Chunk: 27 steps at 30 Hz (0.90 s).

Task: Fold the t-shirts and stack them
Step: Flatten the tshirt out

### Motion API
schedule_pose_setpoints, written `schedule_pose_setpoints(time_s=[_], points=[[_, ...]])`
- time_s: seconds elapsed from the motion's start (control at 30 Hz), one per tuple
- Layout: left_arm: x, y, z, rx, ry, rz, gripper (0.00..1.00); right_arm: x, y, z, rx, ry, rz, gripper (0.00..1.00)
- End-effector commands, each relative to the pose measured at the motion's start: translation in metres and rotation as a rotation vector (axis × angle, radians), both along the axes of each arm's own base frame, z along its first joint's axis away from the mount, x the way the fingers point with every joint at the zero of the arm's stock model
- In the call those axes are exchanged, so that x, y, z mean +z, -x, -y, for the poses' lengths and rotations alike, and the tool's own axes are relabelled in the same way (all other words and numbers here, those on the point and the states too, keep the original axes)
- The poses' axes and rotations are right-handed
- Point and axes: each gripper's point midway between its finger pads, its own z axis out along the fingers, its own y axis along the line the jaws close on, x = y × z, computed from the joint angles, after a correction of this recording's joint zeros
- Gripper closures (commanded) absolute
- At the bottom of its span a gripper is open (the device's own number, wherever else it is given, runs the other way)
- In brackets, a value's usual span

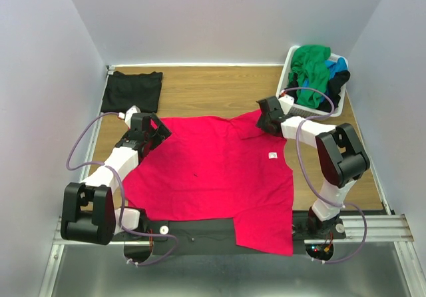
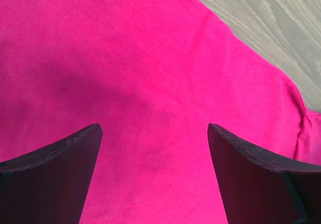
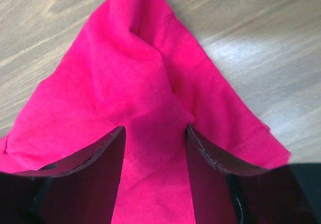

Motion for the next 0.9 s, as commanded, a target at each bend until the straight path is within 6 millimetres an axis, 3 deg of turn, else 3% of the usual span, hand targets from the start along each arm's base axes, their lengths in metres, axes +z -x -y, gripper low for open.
schedule_pose_setpoints(time_s=[0.0, 0.07, 0.13, 0.17, 0.2, 0.27, 0.3, 0.43, 0.57, 0.67, 0.77, 0.83, 0.87], points=[[0.007, -0.007, -0.006, 0.014, -0.032, 0.034, 0.01, 0.019, -0.028, -0.004, -0.012, -0.045, 0.095, 0.44], [0.007, -0.007, -0.006, 0.013, -0.035, 0.034, 0.01, 0.018, -0.028, -0.005, -0.008, -0.052, 0.095, 0.50], [0.008, -0.008, -0.006, 0.013, -0.035, 0.037, 0.01, 0.022, -0.029, -0.006, -0.009, -0.062, 0.111, 0.68], [0.006, -0.008, -0.007, 0.014, -0.036, 0.033, 0.01, 0.025, -0.030, -0.006, -0.009, -0.063, 0.119, 0.69], [0.006, -0.008, -0.007, 0.015, -0.035, 0.031, 0.01, 0.029, -0.031, -0.005, -0.008, -0.061, 0.131, 0.81], [0.007, -0.010, -0.007, 0.016, -0.038, 0.033, 0.01, 0.032, -0.032, -0.002, -0.018, -0.045, 0.143, 0.97], [0.005, -0.009, -0.007, 0.016, -0.039, 0.029, 0.01, 0.034, -0.033, -0.001, -0.016, -0.037, 0.147, 1.00], [0.004, -0.011, -0.007, 0.015, -0.045, 0.024, 0.01, 0.038, -0.034, -0.002, -0.005, -0.039, 0.151, 1.00], [0.005, -0.013, -0.008, 0.016, -0.051, 0.026, 0.01, 0.048, -0.045, -0.017, 0.042, -0.083, 0.166, 1.00], [0.006, -0.016, -0.009, 0.014, -0.060, 0.026, 0.01, 0.064, -0.063, -0.026, 0.024, -0.124, 0.199, 1.00], [0.007, -0.019, -0.010, 0.019, -0.071, 0.028, 0.01, 0.062, -0.075, -0.027, -0.011, -0.141, 0.194, 1.00], [0.007, -0.020, -0.011, 0.018, -0.078, 0.027, 0.01, 0.071, -0.091, -0.029, -0.033, -0.160, 0.223, 0.99], [0.008, -0.022, -0.011, 0.017, -0.085, 0.030, 0.01, 0.062, -0.098, -0.026, -0.055, -0.150, 0.215, 0.99]])
